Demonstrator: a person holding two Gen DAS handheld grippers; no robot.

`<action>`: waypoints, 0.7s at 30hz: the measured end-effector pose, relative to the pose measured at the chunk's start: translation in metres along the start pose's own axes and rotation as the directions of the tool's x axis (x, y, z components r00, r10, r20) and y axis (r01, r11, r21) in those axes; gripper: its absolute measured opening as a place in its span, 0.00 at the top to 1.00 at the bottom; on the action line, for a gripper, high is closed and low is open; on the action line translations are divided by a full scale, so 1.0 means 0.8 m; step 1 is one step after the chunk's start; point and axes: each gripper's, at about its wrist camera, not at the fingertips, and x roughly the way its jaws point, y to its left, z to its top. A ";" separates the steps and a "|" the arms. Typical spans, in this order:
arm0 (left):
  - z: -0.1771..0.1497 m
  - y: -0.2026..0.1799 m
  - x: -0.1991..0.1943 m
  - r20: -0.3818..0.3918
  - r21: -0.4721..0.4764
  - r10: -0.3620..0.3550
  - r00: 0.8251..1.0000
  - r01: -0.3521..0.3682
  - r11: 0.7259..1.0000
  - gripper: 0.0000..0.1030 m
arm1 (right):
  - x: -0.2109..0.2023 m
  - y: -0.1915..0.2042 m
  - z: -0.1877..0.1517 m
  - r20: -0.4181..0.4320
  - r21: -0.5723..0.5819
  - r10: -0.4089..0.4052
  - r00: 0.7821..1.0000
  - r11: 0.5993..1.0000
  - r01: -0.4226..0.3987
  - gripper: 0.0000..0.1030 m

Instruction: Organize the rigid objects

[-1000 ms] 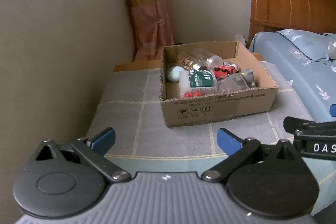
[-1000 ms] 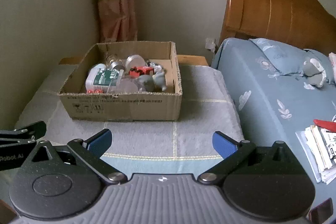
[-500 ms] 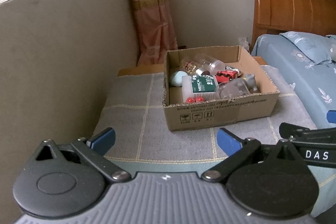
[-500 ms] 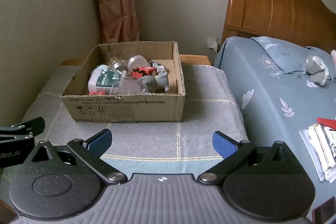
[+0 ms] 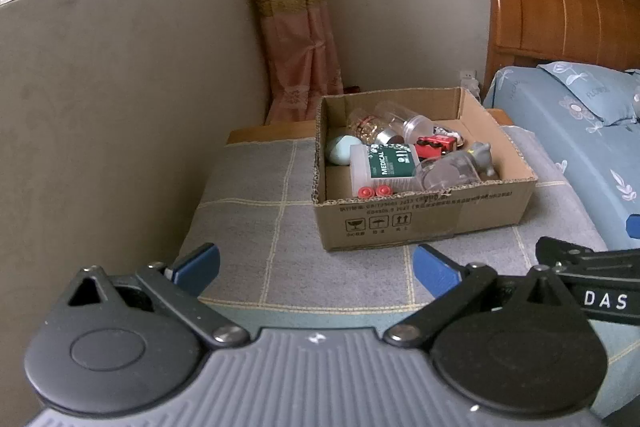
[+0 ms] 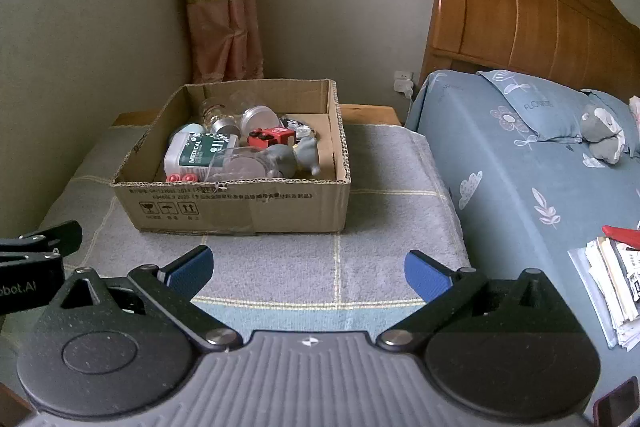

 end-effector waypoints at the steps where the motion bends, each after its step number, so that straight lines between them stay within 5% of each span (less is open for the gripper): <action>1: 0.000 0.000 0.000 0.000 -0.001 0.001 1.000 -0.001 1.000 0.01 | 0.000 0.000 0.000 0.001 0.000 0.001 1.000 1.000 -0.001 0.00; 21: 0.000 -0.002 -0.003 0.001 0.000 0.006 1.000 -0.006 1.000 0.01 | -0.002 -0.001 0.002 0.006 0.001 -0.006 1.000 1.000 0.006 0.00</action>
